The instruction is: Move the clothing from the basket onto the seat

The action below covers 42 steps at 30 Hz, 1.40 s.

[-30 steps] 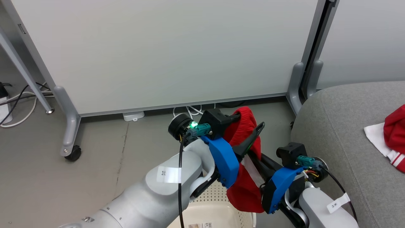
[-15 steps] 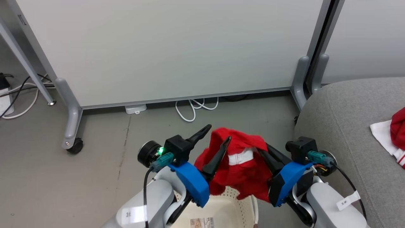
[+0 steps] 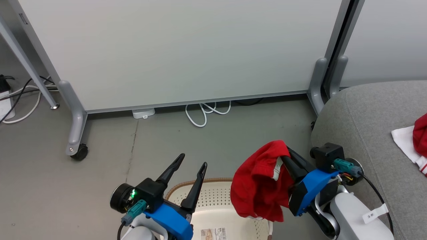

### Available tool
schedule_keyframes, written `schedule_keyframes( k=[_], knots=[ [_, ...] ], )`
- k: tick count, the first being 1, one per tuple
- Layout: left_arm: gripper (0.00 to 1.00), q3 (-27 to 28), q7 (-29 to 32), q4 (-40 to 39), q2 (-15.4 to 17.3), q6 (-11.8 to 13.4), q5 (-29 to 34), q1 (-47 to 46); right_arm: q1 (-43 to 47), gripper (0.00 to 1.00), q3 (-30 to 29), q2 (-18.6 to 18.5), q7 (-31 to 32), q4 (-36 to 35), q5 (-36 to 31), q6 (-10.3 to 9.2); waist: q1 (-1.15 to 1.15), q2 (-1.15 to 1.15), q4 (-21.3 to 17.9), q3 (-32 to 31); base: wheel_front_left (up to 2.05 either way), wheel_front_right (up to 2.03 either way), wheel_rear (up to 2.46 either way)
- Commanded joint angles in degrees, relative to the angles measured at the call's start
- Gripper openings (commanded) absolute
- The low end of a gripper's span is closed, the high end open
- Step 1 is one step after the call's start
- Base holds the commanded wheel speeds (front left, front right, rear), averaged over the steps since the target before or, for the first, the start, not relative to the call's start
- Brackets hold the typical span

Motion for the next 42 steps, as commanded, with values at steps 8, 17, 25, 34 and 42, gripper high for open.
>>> schedule_keyframes(
  k=[8,17,25,34,42],
  knots=[
    [1.0,7.8,-0.3,-1.7,-2.0,-1.5,4.1,5.2,1.9,0.0,-1.7,-0.1,0.8,-1.8,-0.9,0.01,0.0,0.0,0.2,0.0,0.0,0.0,0.0],
    [1.0,10.1,-0.3,-1.5,-3.2,-2.2,6.6,6.3,2.6,0.0,-2.3,0.2,1.5,-2.8,-1.2,0.01,0.0,0.0,-0.5,0.0,0.0,0.0,0.0],
    [1.0,10.3,-0.3,-2.0,-3.1,-2.3,7.4,6.4,2.4,0.0,-2.5,0.4,1.7,-3.6,-1.6,0.01,0.0,0.0,-5.2,0.4,0.0,0.0,0.0],
    [1.0,9.8,-0.3,-2.4,-3.2,-2.3,7.0,5.7,2.8,0.0,-3.4,0.0,2.2,-4.2,-1.8,0.01,0.0,0.0,-12.8,0.8,0.0,0.0,0.0],
    [1.0,9.6,-0.3,-2.4,-3.0,-2.3,6.8,5.4,2.5,0.0,-4.0,0.2,2.0,-4.6,-2.0,0.01,0.0,0.0,-20.0,1.6,0.0,0.0,0.0]
  ],
)
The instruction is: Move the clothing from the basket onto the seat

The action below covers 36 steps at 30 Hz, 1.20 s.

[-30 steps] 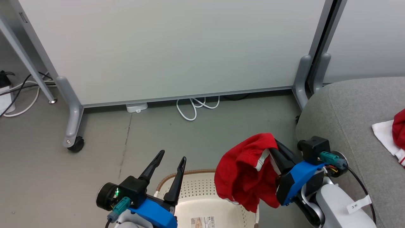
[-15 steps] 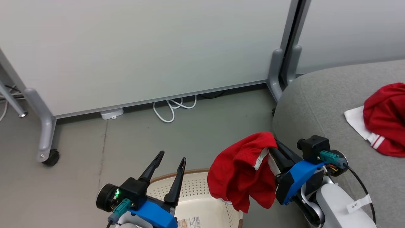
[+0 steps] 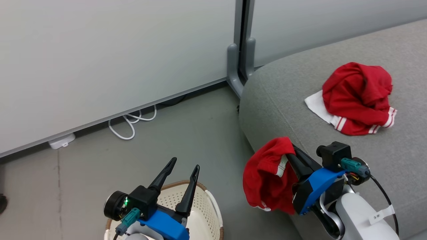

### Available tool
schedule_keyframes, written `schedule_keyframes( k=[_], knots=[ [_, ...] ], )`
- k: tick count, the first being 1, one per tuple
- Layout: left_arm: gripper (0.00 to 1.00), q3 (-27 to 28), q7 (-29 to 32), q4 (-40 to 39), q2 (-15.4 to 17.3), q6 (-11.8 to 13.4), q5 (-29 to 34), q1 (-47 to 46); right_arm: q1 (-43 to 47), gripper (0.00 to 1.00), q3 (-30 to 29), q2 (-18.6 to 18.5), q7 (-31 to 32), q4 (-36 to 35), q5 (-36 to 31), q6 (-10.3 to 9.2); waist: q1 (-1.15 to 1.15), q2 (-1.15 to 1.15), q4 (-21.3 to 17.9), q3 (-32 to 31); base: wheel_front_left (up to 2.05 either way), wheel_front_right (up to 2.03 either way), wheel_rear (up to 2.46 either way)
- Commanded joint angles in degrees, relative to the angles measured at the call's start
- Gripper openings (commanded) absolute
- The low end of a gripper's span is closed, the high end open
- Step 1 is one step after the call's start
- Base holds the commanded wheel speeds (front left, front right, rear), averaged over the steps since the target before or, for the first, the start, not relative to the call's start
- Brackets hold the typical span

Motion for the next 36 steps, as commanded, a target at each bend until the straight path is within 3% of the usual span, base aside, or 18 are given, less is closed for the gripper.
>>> schedule_keyframes(
  k=[1,18,36],
  knots=[
    [1.0,0.2,-0.3,-0.2,0.2,-0.4,-0.3,-0.6,-0.1,0.0,-0.1,0.1,-0.2,-0.3,-0.2,0.02,0.0,0.0,-2.9,0.6,0.0,0.0,0.0],
    [1.0,-0.5,-0.3,-0.1,0.9,-0.4,-0.1,-1.8,0.1,0.0,-0.3,1.1,-1.5,0.6,0.0,0.01,0.0,0.0,-15.2,2.2,0.0,0.0,0.0],
    [1.0,-1.5,-0.3,-0.3,1.4,-0.4,-0.3,-2.2,-2.1,0.0,-5.3,1.4,-0.8,-0.3,0.2,0.01,0.0,0.0,-15.4,3.6,0.0,0.0,0.0]
  ],
)
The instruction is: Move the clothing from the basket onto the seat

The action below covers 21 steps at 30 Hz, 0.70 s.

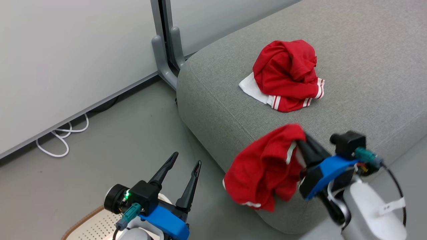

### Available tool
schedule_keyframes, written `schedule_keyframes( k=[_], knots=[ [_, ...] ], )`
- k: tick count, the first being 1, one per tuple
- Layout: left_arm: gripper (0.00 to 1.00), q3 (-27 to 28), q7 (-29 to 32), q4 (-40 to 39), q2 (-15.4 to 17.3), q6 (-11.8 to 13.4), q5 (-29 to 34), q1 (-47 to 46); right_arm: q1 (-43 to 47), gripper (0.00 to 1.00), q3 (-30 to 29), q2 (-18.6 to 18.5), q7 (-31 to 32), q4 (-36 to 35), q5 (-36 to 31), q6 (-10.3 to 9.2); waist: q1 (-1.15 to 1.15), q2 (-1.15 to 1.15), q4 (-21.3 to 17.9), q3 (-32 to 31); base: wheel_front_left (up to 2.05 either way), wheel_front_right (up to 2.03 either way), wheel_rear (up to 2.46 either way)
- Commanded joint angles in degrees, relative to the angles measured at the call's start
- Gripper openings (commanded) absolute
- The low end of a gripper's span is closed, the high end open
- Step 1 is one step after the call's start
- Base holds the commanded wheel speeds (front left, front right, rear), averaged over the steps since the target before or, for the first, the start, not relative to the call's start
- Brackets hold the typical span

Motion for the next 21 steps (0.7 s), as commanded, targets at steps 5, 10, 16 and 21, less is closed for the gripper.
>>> schedule_keyframes(
  k=[5,10,16,21],
  knots=[
    [1.0,0.2,-0.3,-1.2,1.3,-0.4,1.1,-1.6,-8.1,0.0,-6.3,-2.0,2.9,-1.9,-2.1,0.01,0.0,0.0,1.3,3.3,0.0,0.0,0.0],
    [1.0,0.1,-0.3,-2.0,2.3,-0.4,1.8,-3.3,-16.9,0.0,-13.9,-4.2,8.0,-3.8,-5.0,0.01,0.0,0.0,3.0,7.0,0.0,0.0,0.0],
    [1.0,-1.6,-0.3,-3.3,3.9,-0.4,2.6,-7.4,-27.7,0.0,-20.0,-9.6,10.9,-5.1,-7.7,0.01,0.0,0.0,5.8,13.3,0.0,0.0,0.0],
    [1.0,-3.6,-0.3,-5.1,4.8,-0.4,3.1,-12.4,-34.3,0.0,-26.7,-14.1,10.0,-4.2,-7.7,0.02,0.0,0.0,9.4,20.0,0.0,0.0,0.0]
  ],
)
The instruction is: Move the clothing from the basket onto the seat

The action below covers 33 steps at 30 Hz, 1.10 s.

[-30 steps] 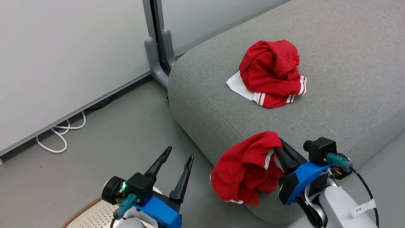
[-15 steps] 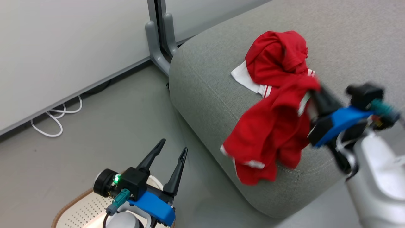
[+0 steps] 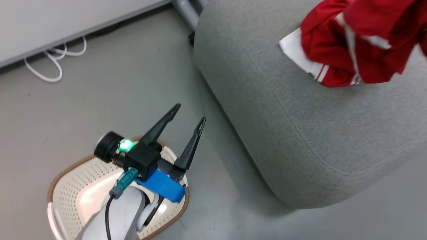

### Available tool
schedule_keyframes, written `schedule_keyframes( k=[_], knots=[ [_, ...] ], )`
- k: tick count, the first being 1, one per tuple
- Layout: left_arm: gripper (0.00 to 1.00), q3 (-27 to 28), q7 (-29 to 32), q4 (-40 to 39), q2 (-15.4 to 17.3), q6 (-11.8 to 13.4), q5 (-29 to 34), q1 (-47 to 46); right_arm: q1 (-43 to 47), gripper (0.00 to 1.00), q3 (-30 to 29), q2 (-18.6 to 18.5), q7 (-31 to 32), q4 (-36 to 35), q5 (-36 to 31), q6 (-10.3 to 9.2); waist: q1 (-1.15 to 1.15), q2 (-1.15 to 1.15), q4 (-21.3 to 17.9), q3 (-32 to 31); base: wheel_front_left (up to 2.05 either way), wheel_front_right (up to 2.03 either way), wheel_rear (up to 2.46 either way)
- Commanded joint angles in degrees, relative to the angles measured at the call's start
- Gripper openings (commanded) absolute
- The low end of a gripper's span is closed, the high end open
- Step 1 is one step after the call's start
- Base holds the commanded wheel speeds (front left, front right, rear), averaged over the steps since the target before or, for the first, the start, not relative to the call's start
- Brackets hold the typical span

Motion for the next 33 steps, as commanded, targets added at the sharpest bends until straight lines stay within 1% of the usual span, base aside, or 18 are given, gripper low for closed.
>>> schedule_keyframes(
  k=[1,3,5,9,11,14,21,30,31,32,33],
  knots=[
    [1.0,-0.4,-0.3,-0.9,0.4,-0.4,0.6,-2.3,-1.6,0.0,-1.5,-1.6,-0.5,1.0,0.0,0.03,-0.01,0.0,4.3,5.9,0.0,0.0,0.0],
    [1.0,-0.5,-0.3,-1.8,0.6,-0.4,0.9,-3.9,-3.3,0.0,-4.5,-4.0,-1.8,2.0,-0.3,0.02,-0.01,0.0,5.6,8.4,0.0,0.0,0.0],
    [1.0,-0.8,-0.3,-2.7,0.8,-0.4,1.3,-5.5,-4.1,0.0,-7.7,-4.8,-3.6,3.3,-0.6,0.02,-0.01,0.0,6.9,11.0,0.0,0.0,0.0],
    [1.0,-1.1,-0.3,-4.1,1.7,-0.4,2.2,-7.5,-4.0,0.0,-12.9,-4.8,-8.0,6.9,-1.7,0.02,-0.01,0.0,9.0,15.2,0.0,0.0,0.0],
    [1.0,-1.1,-0.3,-4.5,1.9,-0.4,2.5,-8.0,-3.7,0.0,-13.9,-4.5,-9.1,8.0,-2.2,0.02,-0.01,0.0,9.4,16.1,0.0,0.0,0.0],
    [1.0,-1.5,-0.3,-5.4,2.3,-0.4,2.9,-8.7,-1.6,0.0,-14.7,-3.2,-10.6,12.4,-4.5,0.02,-0.01,0.0,10.7,18.1,0.0,0.0,0.0],
    [1.0,-2.5,-0.3,-6.3,3.1,-0.4,3.5,-11.2,-1.2,0.0,-17.2,-1.1,-13.8,20.8,-6.3,0.02,-0.01,0.0,12.9,20.6,0.0,0.0,0.0],
    [1.0,-2.6,-0.3,-5.9,3.4,-0.4,3.6,-11.8,-3.1,0.0,-16.4,-1.6,-16.3,25.6,-7.8,0.02,-0.01,0.0,12.9,20.7,0.0,0.0,0.0],
    [1.0,-2.5,-0.3,-5.8,3.3,-0.4,3.5,-11.8,-3.3,0.18,-16.3,-1.6,-16.5,25.9,-7.8,0.02,-0.01,0.0,12.8,20.5,0.0,0.0,0.0],
    [1.0,-2.5,-0.3,-5.8,3.2,-0.4,3.4,-11.7,-3.3,0.49,-16.1,-1.7,-16.7,26.3,-7.7,0.02,-0.01,0.0,12.8,20.3,0.0,0.0,0.0],
    [1.0,-2.5,-0.3,-5.7,3.1,-0.4,3.4,-11.7,-3.2,1.0,-16.0,-1.9,-16.8,26.7,-7.6,0.02,-0.01,0.0,12.8,20.1,0.0,0.0,0.0]
  ],
)
